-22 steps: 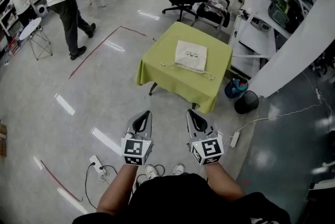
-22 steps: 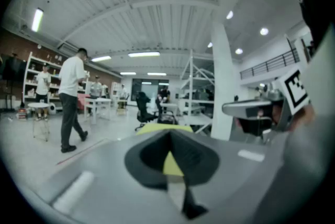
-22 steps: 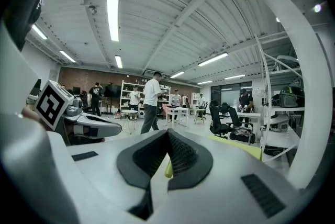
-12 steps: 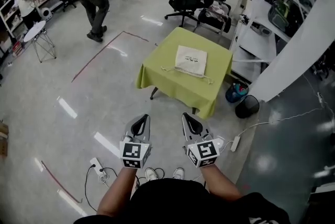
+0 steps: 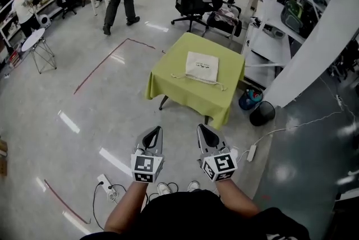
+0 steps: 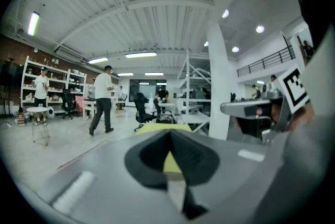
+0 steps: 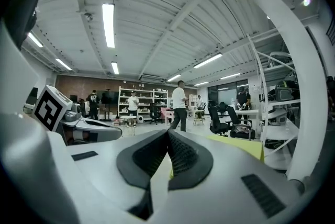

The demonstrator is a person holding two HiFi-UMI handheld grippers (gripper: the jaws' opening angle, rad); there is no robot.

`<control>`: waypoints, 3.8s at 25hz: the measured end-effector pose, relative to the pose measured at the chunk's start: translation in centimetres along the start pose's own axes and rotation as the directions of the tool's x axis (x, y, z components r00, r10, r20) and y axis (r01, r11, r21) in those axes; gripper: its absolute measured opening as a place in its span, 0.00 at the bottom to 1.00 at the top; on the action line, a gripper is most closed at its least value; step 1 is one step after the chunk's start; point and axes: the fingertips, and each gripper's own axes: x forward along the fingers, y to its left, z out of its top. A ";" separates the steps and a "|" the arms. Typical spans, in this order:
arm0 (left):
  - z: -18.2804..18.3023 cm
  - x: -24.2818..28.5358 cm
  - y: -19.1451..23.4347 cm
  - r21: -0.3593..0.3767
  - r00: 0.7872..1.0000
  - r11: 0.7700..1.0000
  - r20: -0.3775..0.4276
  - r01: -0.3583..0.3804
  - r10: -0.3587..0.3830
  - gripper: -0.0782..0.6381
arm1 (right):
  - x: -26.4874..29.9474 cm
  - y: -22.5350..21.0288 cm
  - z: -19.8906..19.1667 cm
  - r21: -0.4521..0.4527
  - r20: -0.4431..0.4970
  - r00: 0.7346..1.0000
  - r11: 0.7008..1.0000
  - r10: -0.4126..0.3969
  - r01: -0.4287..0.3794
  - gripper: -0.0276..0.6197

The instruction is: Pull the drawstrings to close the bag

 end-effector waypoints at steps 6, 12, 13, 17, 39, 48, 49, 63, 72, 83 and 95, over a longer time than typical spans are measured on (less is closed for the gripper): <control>-0.8 -0.1 0.0 0.007 0.999 1.000 -0.011 0.030 -0.030 0.12 | -0.3 0.0 -1.2 0.008 -0.028 0.999 0.999 -0.033 0.033 0.05; -1.3 2.6 0.1 0.004 0.999 0.999 -0.022 0.050 -0.050 0.12 | 1.2 -1.8 -2.2 0.009 -0.053 0.998 0.999 -0.046 0.046 0.05; -1.3 3.2 0.1 0.009 0.998 0.999 -0.025 0.053 -0.053 0.12 | 1.5 -2.3 -2.3 0.013 -0.054 0.998 0.999 -0.046 0.047 0.05; -1.5 5.5 0.3 0.015 0.997 0.998 -0.047 0.058 -0.057 0.12 | 3.0 -4.4 -2.2 0.016 -0.048 0.998 0.999 -0.046 0.047 0.05; 0.3 21.8 2.2 0.012 0.996 0.999 -0.077 -0.037 0.037 0.12 | 12.1 -19.6 -3.7 0.054 -0.066 0.998 0.998 0.014 -0.010 0.05; -0.9 27.2 3.4 0.029 0.992 1.000 -0.127 -0.001 0.004 0.12 | 15.8 -22.4 -5.1 0.086 -0.099 0.995 0.996 -0.009 0.018 0.05; -1.2 27.9 3.7 0.026 0.991 1.000 -0.133 0.007 -0.003 0.12 | 16.6 -22.6 -5.1 0.084 -0.103 0.995 0.996 -0.014 0.023 0.05; -1.3 39.1 8.7 0.065 0.961 0.975 -0.193 0.212 -0.196 0.12 | 26.1 -25.6 -4.5 0.089 -0.162 0.976 0.984 -0.142 0.157 0.05; -3.2 42.3 10.6 0.046 0.914 0.941 -0.257 0.335 -0.313 0.12 | 29.2 -26.8 -6.5 0.064 -0.229 0.938 0.958 -0.260 0.281 0.05; -5.9 45.9 9.9 0.022 0.881 0.923 -0.308 0.385 -0.360 0.12 | 28.8 -29.8 -11.5 0.093 -0.332 0.883 0.921 -0.331 0.379 0.05; -14.1 47.8 9.4 0.034 0.827 0.931 -0.471 0.365 -0.307 0.12 | 29.0 -30.7 -19.0 0.136 -0.448 0.861 0.934 -0.240 0.331 0.05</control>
